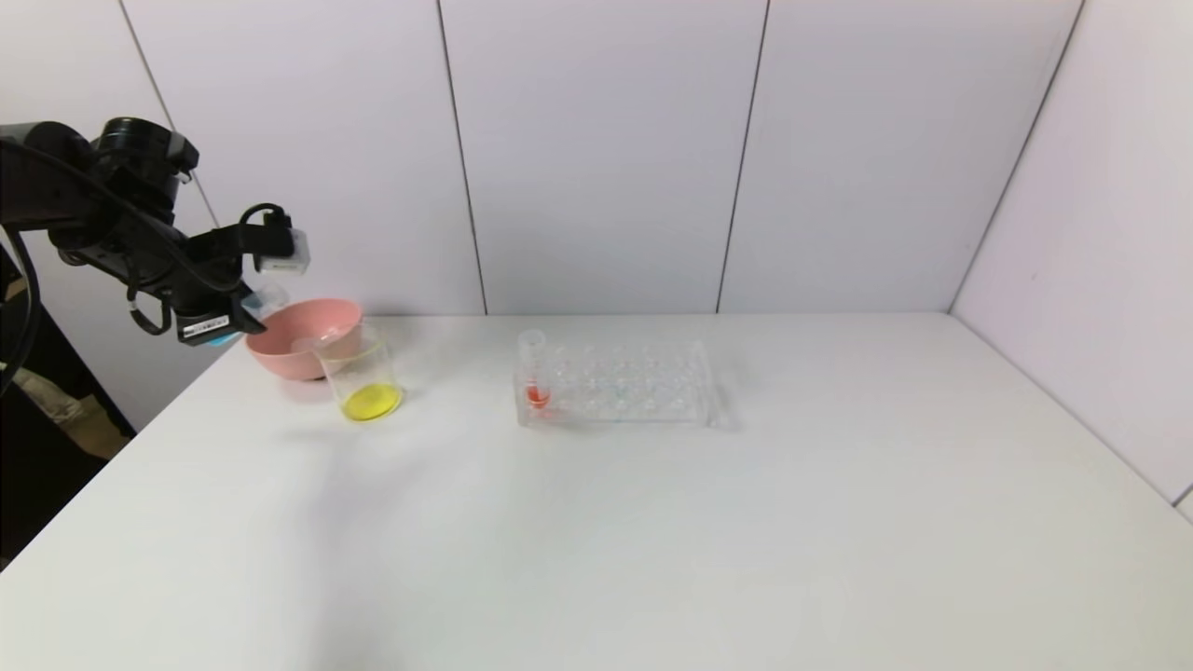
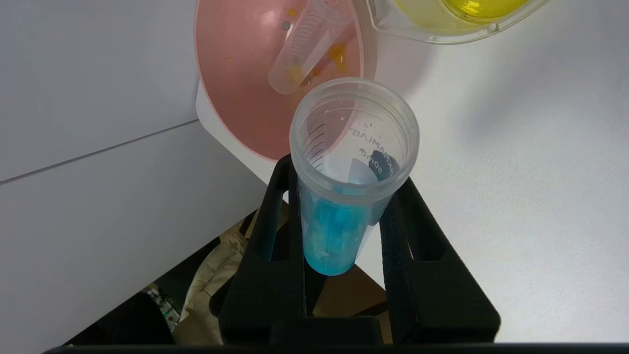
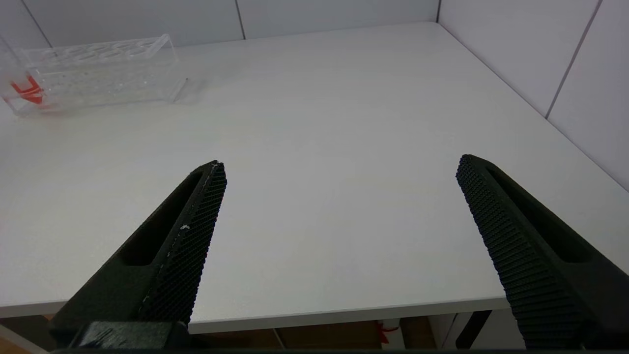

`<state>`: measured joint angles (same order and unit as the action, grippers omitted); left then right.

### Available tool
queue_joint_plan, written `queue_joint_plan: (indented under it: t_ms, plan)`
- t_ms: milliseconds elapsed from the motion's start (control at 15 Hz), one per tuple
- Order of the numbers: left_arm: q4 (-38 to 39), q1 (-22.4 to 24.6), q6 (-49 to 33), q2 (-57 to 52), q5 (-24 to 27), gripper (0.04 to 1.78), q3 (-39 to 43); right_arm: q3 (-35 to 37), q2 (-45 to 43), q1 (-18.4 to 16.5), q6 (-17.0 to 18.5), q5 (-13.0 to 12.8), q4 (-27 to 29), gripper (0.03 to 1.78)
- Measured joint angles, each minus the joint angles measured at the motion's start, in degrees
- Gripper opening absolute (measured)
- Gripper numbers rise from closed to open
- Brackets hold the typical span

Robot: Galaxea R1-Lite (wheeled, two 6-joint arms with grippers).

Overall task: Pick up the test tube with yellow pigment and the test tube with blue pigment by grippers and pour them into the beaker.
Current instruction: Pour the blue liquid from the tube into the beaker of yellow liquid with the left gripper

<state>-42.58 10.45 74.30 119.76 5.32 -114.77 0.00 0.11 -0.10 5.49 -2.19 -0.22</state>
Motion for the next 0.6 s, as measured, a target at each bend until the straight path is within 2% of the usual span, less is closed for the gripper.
queue_joint_plan:
  t_ms: [333,600]
  plan:
    - [0.1,-1.6,-0.4,0.1,-5.4,0.46,0.0,0.0,0.0,0.0,0.0,0.0,0.0,1.71]
    - [0.2,-2.5,-1.1,0.2,-5.7,0.46,-0.2,0.0,0.0,0.0,0.0,0.0,0.0,1.71]
